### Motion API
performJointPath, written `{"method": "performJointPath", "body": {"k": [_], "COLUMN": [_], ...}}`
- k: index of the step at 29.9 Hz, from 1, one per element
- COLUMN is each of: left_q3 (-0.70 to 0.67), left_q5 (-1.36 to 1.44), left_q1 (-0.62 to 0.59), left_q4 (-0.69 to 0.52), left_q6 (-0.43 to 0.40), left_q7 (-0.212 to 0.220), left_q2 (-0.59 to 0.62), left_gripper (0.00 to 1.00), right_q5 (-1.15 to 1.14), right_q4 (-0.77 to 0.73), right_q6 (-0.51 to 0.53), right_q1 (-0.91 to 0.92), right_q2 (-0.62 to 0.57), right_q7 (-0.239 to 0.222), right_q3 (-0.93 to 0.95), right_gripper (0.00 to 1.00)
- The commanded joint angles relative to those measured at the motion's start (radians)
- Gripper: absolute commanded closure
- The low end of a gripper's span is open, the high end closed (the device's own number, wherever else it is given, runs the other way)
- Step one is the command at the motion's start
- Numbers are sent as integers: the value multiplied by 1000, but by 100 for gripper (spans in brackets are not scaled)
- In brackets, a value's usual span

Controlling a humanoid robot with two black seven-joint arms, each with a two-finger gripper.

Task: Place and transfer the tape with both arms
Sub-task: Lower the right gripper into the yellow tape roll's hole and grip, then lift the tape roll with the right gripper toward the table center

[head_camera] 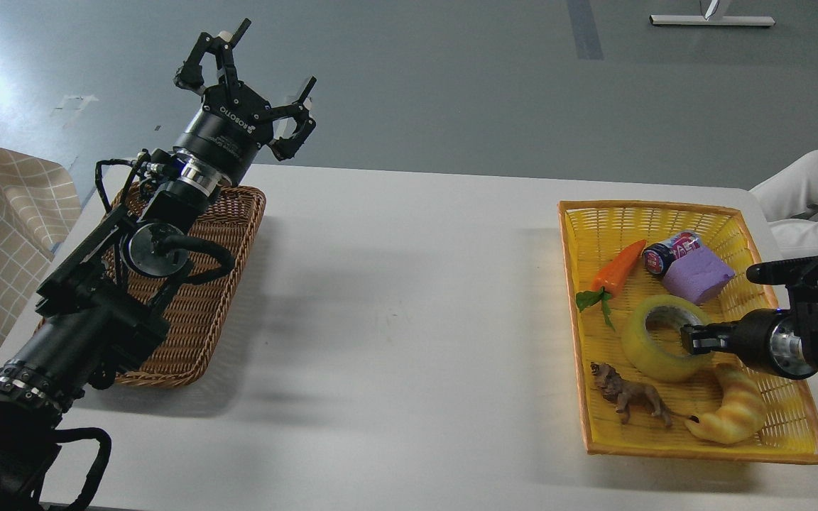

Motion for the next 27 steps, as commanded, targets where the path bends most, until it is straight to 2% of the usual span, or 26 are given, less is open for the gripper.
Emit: {"method": "performJointPath", "body": {"k": [1,9,11,17,27], "left_q3": [1,-1,-1,-1,-1], "left_q5": [0,0,-1,-1,-1], "left_q1": [0,2,2,3,3], "left_q4": [0,1,1,0,3], "left_q6": [0,0,0,0,0], "left_q7": [0,0,0,0,-5], "left_q2": [0,-1,-2,-3,-2], "left_gripper": [2,2,2,2,2], "right_q5": [2,8,11,24,51], "right_q4": [2,43,93,170,198], "right_q6": [0,0,0,0,0], "right_q1": [5,17,22,80,245], "right_q2": [0,-31,-75,-109,-74], "right_q7": [0,8,12,14,14], "right_q3": [1,26,63,84,86], "right_gripper": [100,100,100,100,100]}}
